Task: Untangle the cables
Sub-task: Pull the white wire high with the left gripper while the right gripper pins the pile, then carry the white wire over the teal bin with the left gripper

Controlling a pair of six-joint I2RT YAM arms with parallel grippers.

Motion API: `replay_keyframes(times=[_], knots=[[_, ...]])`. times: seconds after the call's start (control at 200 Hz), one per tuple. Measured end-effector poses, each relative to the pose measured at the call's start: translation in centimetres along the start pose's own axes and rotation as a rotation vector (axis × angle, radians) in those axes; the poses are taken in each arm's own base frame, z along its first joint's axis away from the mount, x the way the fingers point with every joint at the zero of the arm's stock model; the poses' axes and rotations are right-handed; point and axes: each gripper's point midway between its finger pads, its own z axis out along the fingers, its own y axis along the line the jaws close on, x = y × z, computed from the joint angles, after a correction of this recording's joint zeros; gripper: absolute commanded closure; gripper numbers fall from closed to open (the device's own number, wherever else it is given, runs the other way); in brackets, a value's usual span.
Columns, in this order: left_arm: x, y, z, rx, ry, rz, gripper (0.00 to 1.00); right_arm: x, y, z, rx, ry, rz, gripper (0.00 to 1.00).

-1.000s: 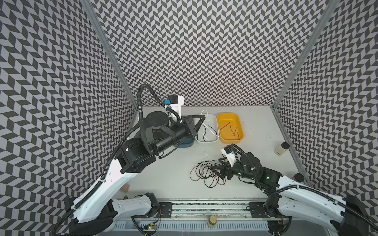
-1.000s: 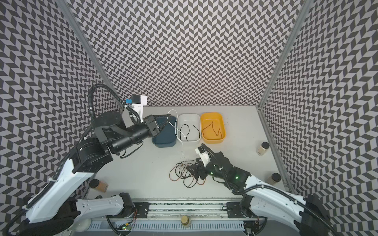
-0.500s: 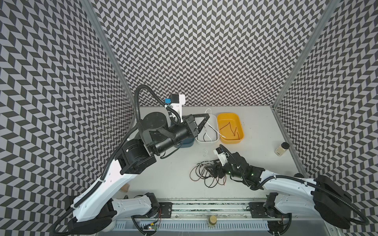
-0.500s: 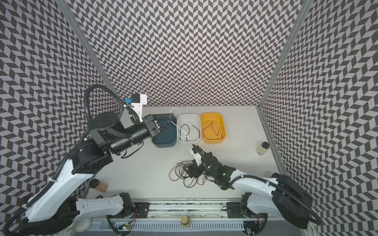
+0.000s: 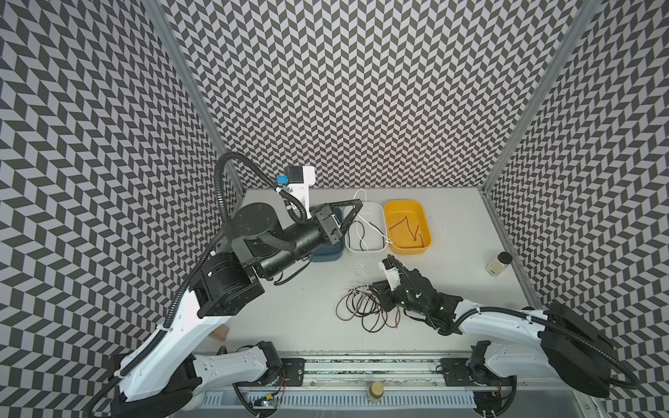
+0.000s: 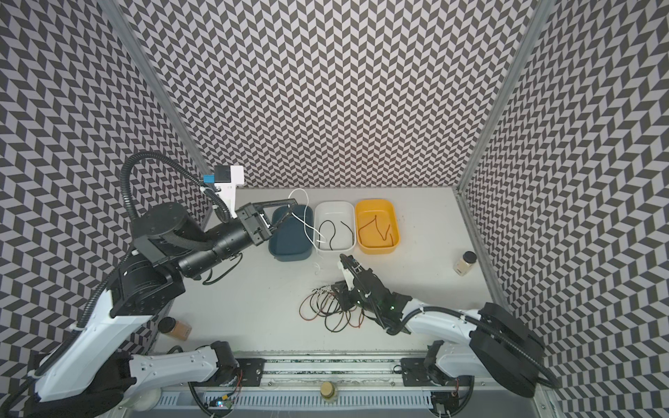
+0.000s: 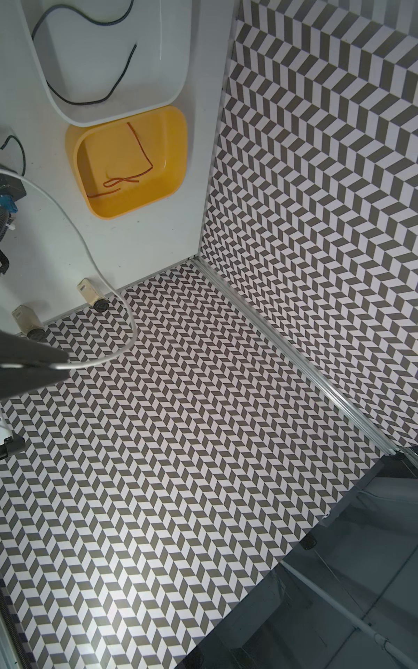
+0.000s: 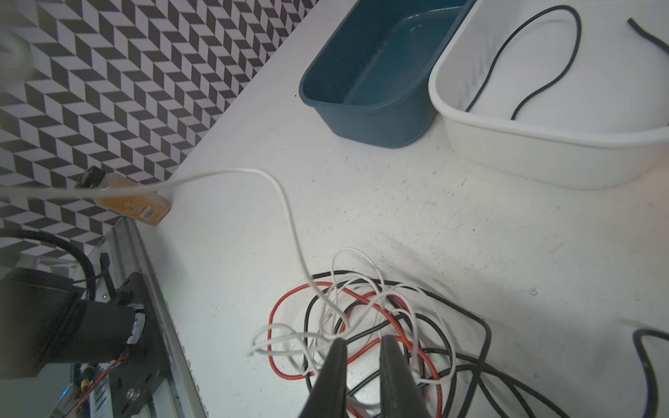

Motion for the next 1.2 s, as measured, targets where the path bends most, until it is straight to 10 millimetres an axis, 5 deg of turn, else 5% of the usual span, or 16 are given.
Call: replay_keyframes(times=[0.185,0.401,0.531,0.781,1.202], knots=[[-0.5,-0.1,-0.5,-0.014,-0.006,0.018,1.0,0.1,-1.2,-0.5,0.065,-0.003,0.001,0.98],[-0.6,-0.3,-0.7,-0.01,-0.01,0.014,1.0,-0.9,-0.1,-1.6,0.006,-0.043,0.005,0.6],[-0.1,0.3,-0.5,-0.019,0.001,0.007,1.0,-1.4,1.7,-1.8,-0.083,-0.05,0.002,0.48],[0.5,0.4,0.2,-0.01,0.022,-0.02,1.0,-1.1,3.9,-0.9,-0.186,-0.038,-0.006,0.43],[1.9,1.0,1.4,-0.007,0.055,-0.049,1.0,-0.8,3.4,1.7,-0.165,-0.058,0.011,0.43]])
